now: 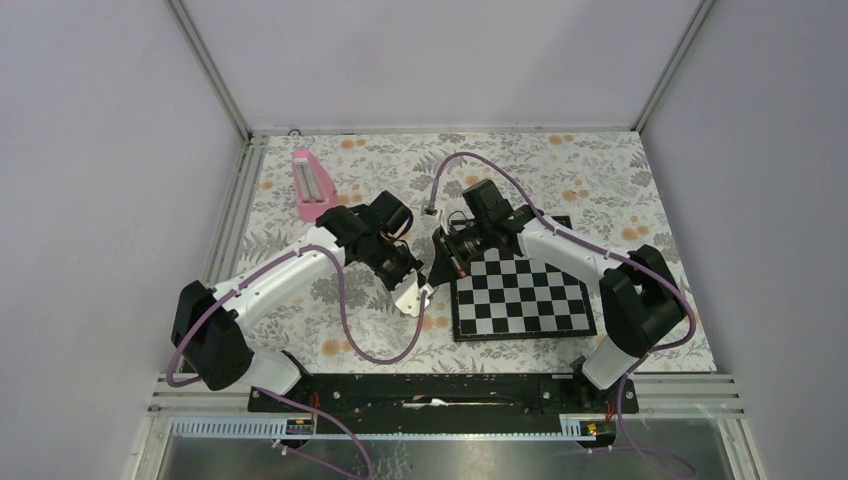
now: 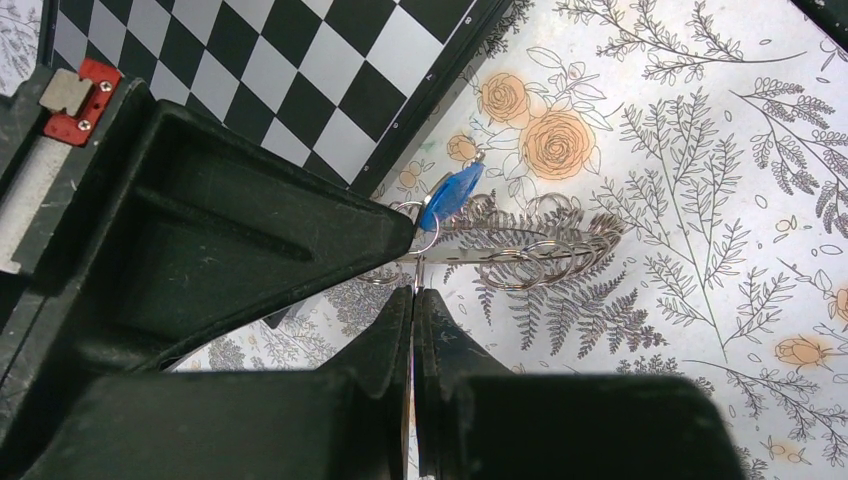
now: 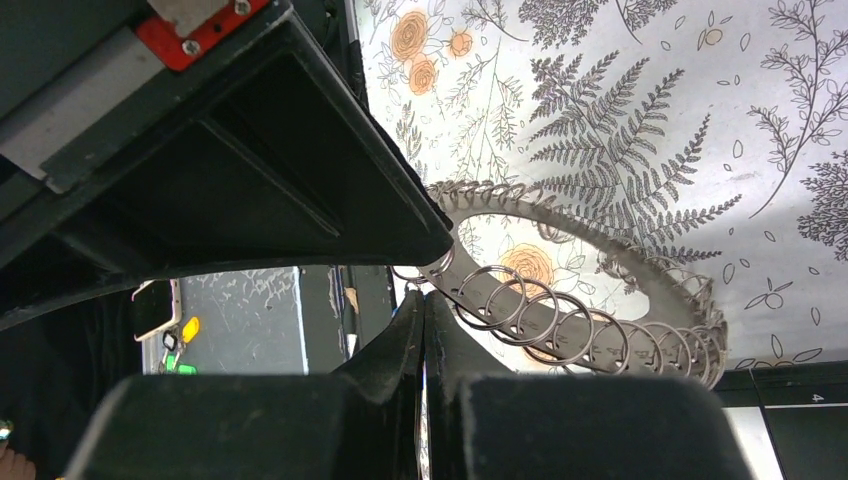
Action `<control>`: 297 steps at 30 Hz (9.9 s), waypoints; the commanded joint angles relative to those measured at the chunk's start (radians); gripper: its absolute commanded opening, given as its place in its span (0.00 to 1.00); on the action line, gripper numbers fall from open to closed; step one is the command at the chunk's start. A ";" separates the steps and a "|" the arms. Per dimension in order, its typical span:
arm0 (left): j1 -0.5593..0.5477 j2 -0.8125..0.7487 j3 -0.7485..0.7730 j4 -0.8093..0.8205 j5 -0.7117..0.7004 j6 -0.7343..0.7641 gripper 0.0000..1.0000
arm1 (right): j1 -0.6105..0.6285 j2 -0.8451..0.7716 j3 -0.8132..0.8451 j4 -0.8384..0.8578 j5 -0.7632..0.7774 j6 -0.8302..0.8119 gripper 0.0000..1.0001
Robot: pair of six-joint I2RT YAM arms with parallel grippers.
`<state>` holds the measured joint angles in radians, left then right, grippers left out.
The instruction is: Put the keys on the keyring
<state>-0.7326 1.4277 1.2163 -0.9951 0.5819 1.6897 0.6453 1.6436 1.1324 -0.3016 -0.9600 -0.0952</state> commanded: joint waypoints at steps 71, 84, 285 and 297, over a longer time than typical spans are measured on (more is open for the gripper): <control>0.136 -0.059 -0.022 0.206 0.247 -0.269 0.00 | -0.011 -0.114 -0.064 0.154 0.042 -0.046 0.00; 0.229 -0.079 -0.083 0.362 0.493 -0.462 0.00 | -0.061 -0.208 -0.164 0.344 -0.047 0.018 0.08; 0.170 -0.009 -0.301 1.648 0.625 -1.951 0.00 | -0.207 -0.527 -0.192 0.077 0.021 -0.287 0.48; 0.177 0.008 -0.364 1.898 0.549 -2.128 0.00 | -0.206 -0.518 -0.240 0.182 -0.028 -0.203 0.13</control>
<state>-0.5640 1.4590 0.8589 0.7170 1.1683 -0.3565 0.4438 1.1267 0.8974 -0.1959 -0.9443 -0.3351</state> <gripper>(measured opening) 0.010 0.177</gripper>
